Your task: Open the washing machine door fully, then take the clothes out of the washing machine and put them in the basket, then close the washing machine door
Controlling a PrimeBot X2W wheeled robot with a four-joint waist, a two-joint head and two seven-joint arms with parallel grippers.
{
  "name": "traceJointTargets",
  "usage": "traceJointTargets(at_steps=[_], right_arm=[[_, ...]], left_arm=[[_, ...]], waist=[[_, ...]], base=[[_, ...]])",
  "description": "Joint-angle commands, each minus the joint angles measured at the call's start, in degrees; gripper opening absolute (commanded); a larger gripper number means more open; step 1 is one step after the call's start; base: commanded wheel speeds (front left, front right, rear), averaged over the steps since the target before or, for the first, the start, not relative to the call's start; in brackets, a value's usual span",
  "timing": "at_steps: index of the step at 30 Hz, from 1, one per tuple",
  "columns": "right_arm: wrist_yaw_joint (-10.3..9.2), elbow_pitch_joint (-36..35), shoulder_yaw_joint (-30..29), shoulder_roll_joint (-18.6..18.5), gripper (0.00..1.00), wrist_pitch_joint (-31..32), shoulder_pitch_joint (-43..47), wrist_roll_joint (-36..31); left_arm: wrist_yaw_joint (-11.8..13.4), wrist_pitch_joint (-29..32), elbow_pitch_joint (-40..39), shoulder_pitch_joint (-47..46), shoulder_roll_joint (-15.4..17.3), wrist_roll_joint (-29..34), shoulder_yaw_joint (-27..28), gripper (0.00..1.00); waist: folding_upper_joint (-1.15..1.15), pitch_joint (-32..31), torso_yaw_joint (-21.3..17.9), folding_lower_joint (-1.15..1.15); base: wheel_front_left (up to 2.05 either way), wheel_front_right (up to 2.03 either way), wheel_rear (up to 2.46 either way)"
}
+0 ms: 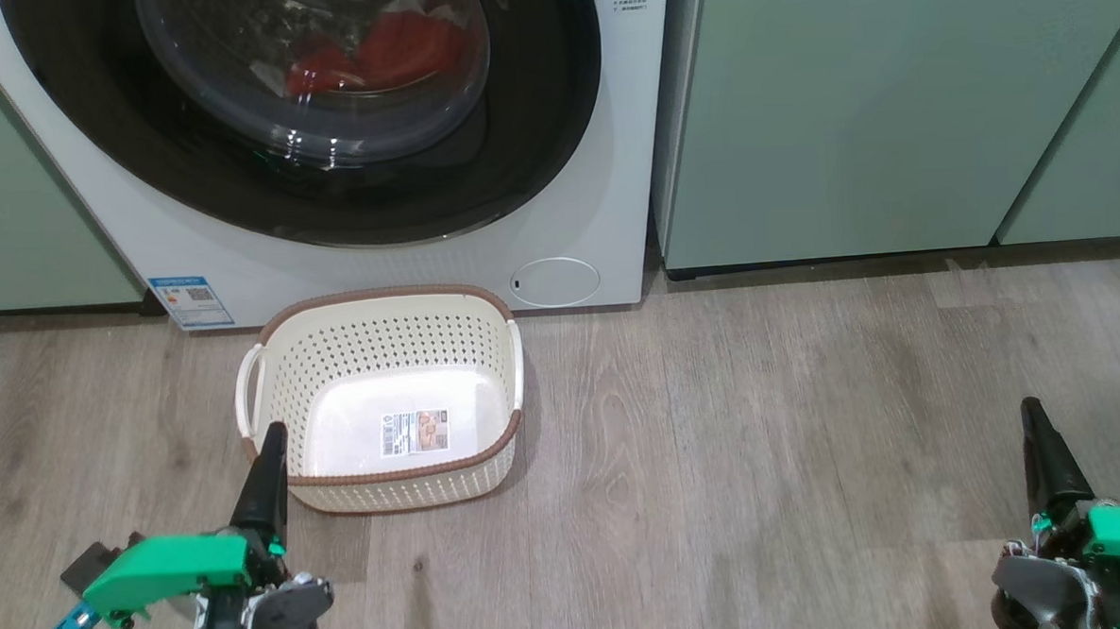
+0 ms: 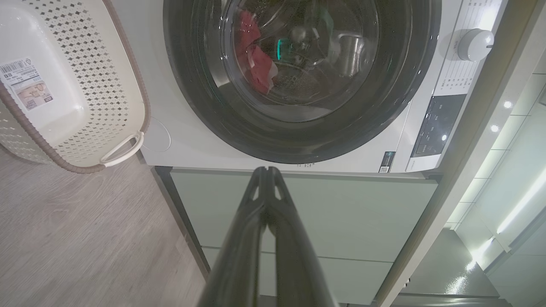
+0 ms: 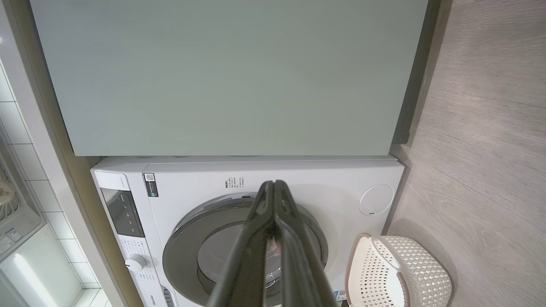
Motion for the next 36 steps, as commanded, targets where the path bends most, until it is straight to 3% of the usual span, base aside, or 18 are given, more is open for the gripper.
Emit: traceJointTargets(at_steps=[1,36], right_arm=[[-0.03,-2.3,1.2,0.0,0.00,0.3,-2.6,0.4],[-0.03,-2.3,1.2,0.0,0.00,0.3,-2.6,0.4]], left_arm=[[-0.4,0.3,-2.0,-3.0,0.4,-0.2,1.7,0.00],[-0.4,0.3,-2.0,-3.0,0.4,-0.2,1.7,0.00]], waist=[[0.00,0.0,0.0,0.00],[0.00,0.0,0.0,0.00]], base=[[0.00,0.00,0.00],[0.00,0.00,0.00]])
